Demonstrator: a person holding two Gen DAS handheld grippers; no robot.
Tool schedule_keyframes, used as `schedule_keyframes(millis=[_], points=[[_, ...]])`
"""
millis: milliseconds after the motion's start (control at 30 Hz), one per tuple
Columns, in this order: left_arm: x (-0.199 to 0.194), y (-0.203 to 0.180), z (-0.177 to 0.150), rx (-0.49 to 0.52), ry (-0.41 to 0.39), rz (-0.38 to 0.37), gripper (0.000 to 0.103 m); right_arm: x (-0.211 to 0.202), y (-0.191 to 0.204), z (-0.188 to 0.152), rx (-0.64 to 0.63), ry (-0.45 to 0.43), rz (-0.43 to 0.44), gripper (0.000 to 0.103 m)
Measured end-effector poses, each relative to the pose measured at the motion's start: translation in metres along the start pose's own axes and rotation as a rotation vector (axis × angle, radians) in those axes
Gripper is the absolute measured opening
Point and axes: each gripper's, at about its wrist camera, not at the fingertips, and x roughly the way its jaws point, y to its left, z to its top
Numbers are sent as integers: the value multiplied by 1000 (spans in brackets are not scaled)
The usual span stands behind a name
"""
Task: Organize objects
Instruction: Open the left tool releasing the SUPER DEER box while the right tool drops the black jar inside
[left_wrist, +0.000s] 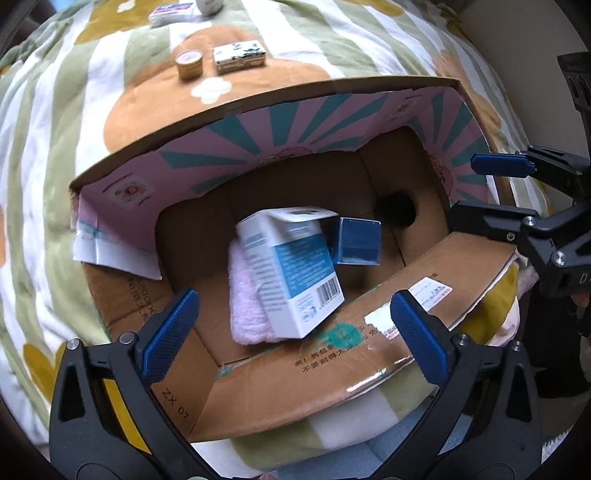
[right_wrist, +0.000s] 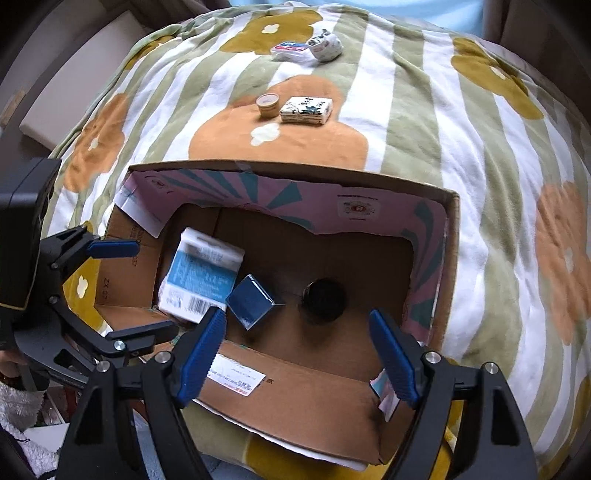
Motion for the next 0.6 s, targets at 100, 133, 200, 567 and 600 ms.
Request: schedule_keyframes(millis=[100, 133, 200, 567, 600], points=[[-2, 2, -2, -5, 3, 1, 103, -1, -3, 1, -5, 1, 6, 76], [-2, 3, -2, -7, 2, 1, 103, -1, -4, 1, -8, 2, 8, 76], [-4, 4, -3, -13, -2, -5, 103, -1, -4, 1, -20, 4, 10, 76], [-14, 7, -2, -19, -10, -6, 103, -2, -5, 3, -65, 5, 33, 76], [-16, 8, -1, -20, -14, -3, 103, -3, -5, 4, -71, 4, 35, 76]])
